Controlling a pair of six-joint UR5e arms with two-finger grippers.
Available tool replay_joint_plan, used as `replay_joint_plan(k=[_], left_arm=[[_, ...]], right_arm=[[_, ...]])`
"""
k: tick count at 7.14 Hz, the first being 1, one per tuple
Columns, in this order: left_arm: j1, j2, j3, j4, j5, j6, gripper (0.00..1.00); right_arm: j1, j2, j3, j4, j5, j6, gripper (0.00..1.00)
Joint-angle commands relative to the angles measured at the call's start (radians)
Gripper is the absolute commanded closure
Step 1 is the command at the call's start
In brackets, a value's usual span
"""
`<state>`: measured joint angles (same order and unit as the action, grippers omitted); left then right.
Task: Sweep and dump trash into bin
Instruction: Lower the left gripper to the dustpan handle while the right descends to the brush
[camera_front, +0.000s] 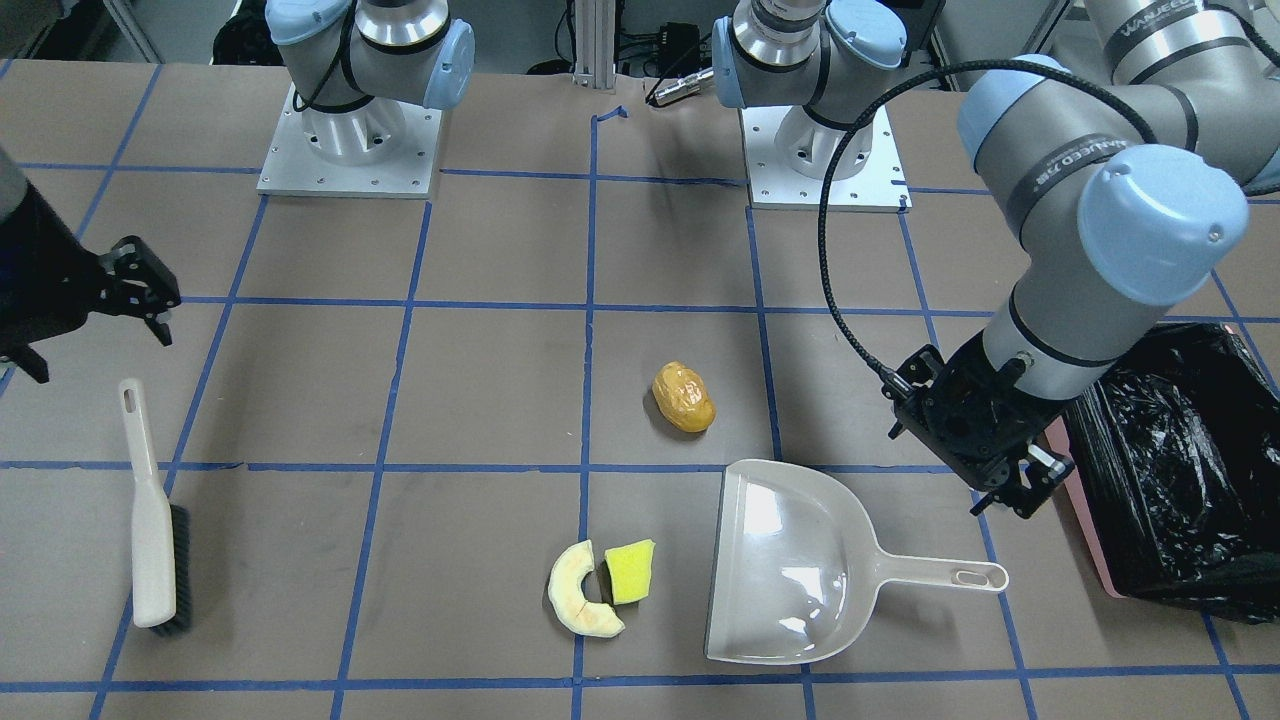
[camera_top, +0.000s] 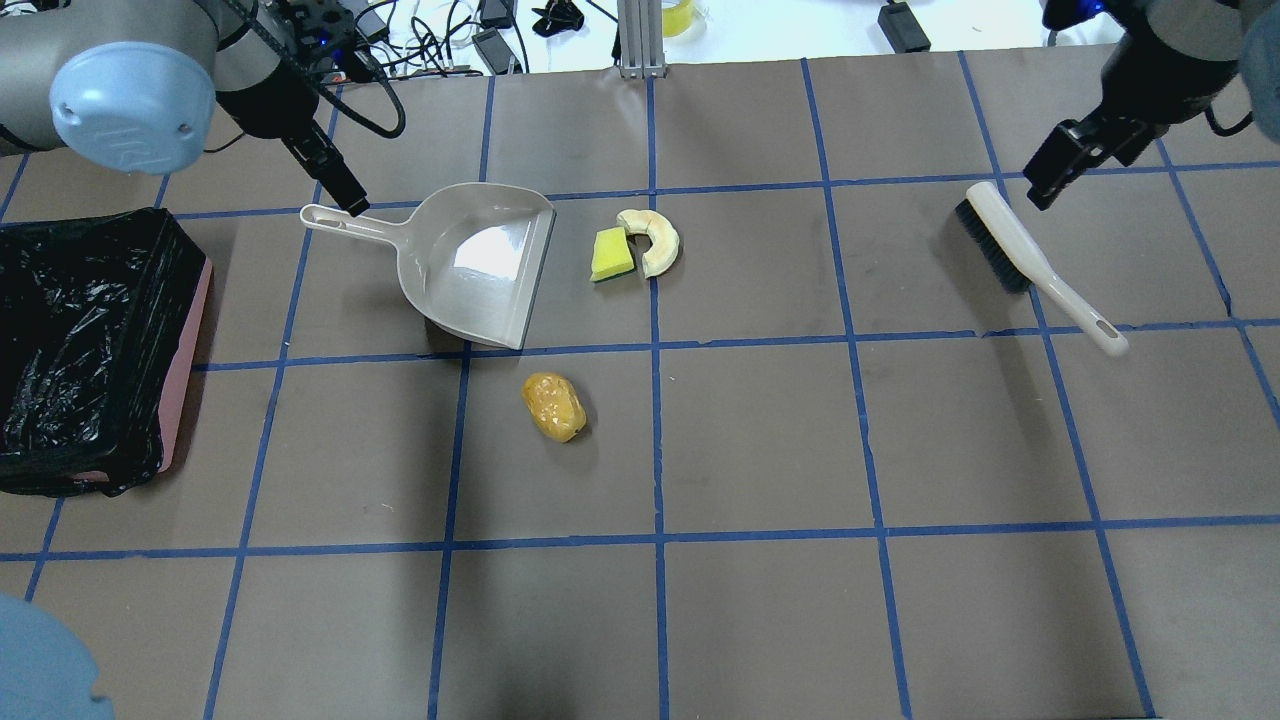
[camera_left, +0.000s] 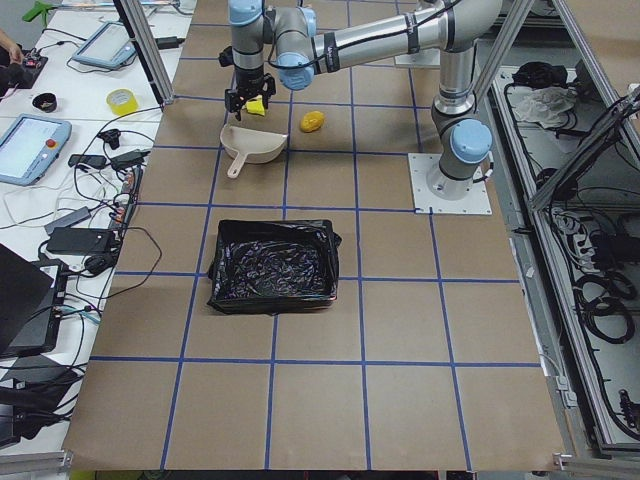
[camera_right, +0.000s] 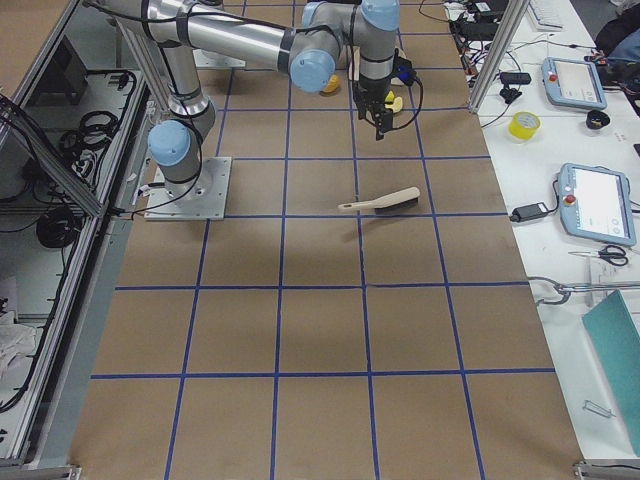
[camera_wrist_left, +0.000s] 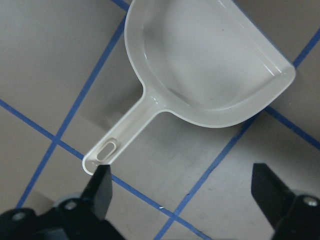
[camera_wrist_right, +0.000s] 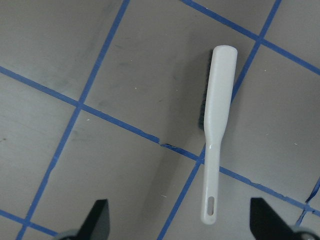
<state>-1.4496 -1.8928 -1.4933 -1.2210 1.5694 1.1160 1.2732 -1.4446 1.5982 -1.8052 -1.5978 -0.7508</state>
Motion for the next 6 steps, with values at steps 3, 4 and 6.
replay_joint_plan(k=[3, 4, 6], left_arm=[[0.048, -0.173, 0.06, 0.124, -0.011, 0.505, 0.03], [0.048, -0.183, 0.053, 0.121, -0.012, 0.53, 0.02], [0.048, -0.227, 0.05, 0.118, -0.015, 0.524, 0.0]], right_arm=[[-0.071, 0.159, 0.035, -0.155, -0.004, -0.185, 0.0], [-0.071, 0.177, 0.057, -0.189, -0.016, -0.19, 0.0], [-0.071, 0.217, 0.068, -0.201, -0.019, -0.19, 0.0]])
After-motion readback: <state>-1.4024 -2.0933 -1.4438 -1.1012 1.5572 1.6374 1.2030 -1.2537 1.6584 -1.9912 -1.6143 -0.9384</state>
